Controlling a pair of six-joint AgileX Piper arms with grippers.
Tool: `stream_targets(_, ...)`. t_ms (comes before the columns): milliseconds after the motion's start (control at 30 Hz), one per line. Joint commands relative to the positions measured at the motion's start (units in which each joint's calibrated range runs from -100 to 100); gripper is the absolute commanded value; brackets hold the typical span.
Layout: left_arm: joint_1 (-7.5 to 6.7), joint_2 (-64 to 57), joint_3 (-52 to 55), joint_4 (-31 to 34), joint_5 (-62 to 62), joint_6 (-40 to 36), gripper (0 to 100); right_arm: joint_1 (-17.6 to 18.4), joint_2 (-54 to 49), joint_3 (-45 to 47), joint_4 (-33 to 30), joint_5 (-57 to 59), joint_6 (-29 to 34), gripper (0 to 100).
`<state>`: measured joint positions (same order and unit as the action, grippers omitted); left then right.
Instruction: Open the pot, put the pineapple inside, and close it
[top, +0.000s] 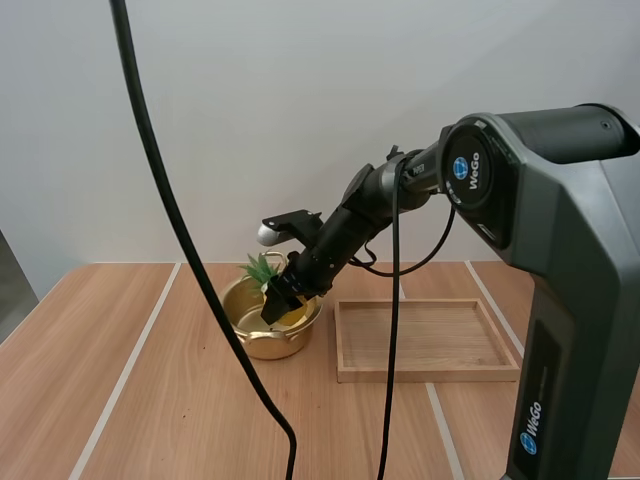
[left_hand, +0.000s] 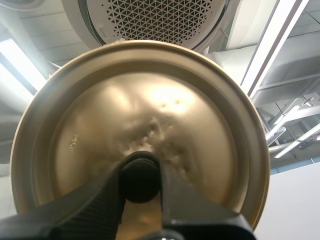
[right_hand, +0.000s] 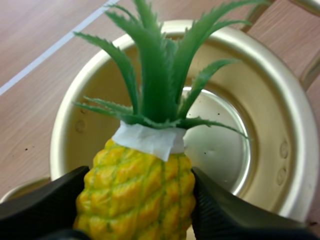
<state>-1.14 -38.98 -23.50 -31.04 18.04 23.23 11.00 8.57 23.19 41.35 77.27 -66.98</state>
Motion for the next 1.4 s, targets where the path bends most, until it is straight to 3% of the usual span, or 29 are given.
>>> stream_targets(0,-0.06,0.3,0.0,0.2,-0.5,-0.1,0,0.0,-0.3,-0.3,-0.2,-1.9,-0.5,9)
stream_targets(67,-0.06,0.3,0.0,0.2,-0.5,-0.1,0,0.0,-0.3,-0.3,-0.2,-2.3,-0.5,31)
stream_targets(200,-0.06,0.3,0.0,0.2,-0.3,-0.1,0,0.0,-0.3,-0.3,-0.2,-2.3,-1.5,93)
stream_targets(233,-0.06,0.3,0.0,0.2,-0.3,-0.1,0,0.0,-0.3,-0.3,-0.2,-2.0,-2.7,100)
stream_targets(733,-0.06,0.3,0.0,0.3,-0.3,1.1,0,-0.1,-3.8,-0.3,0.1,-8.2,-3.7,100)
stream_targets(833,-0.06,0.3,0.0,0.3,-0.1,1.1,0,-0.5,-8.3,-0.3,0.4,-12.1,-3.5,91)
stream_targets(900,-0.06,0.3,0.0,0.3,0.1,1.1,0,-0.9,-12.1,-0.3,0.5,-14.8,-3.5,76)
stream_targets(1067,-0.06,1.2,0.0,0.3,1.1,1.1,0,-3.3,-21.0,-0.3,-1.5,-20.7,0.2,0)
stream_targets(1267,-0.06,2.9,0.4,0.5,6.9,1.1,0,-8.8,-30.3,-0.3,-3.1,-27.0,3.3,0)
stream_targets(1367,-0.06,2.9,1.8,0.5,7.8,1.1,0,-11.8,-34.7,-0.3,-3.1,-32.2,9.1,0)
